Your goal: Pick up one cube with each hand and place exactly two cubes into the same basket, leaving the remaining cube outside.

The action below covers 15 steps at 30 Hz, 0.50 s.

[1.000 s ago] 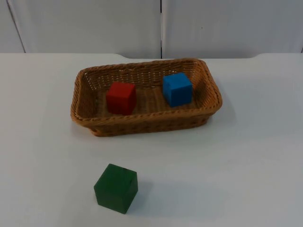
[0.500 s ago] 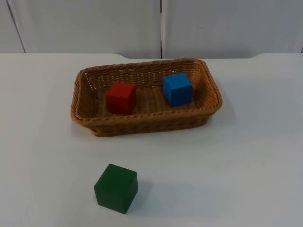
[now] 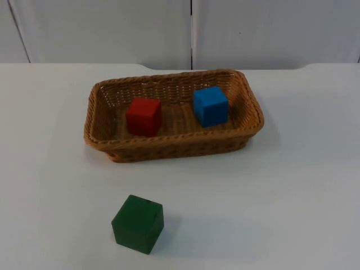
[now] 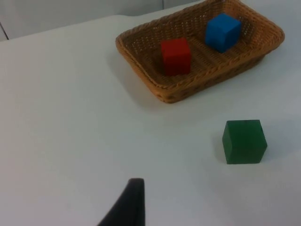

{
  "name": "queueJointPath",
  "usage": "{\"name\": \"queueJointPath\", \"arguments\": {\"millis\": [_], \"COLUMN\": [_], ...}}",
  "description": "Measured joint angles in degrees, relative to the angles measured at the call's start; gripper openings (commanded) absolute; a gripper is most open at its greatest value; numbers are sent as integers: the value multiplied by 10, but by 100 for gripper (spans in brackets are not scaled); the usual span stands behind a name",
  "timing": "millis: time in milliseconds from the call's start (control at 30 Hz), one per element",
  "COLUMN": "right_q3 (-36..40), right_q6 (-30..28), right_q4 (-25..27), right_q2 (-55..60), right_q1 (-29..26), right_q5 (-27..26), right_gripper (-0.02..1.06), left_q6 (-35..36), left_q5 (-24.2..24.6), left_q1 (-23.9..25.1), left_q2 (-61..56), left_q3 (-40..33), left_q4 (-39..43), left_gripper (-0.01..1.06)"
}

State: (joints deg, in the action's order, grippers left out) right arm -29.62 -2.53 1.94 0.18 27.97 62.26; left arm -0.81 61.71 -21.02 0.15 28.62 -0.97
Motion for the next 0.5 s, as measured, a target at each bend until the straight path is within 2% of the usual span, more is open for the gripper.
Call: {"name": "queueJointPath", "arguments": {"millis": [500], "right_q3": [0], "right_q6": [0], "right_q4": [-1], "right_q2": [0], "right_q1": [0], "right_q5": [0], "right_gripper": [105], "left_q6": [3], "left_q5": [0], "left_q1": [0], "left_q2": [0], "left_q3": [0], "left_q4": [4], "left_gripper": [105]}}
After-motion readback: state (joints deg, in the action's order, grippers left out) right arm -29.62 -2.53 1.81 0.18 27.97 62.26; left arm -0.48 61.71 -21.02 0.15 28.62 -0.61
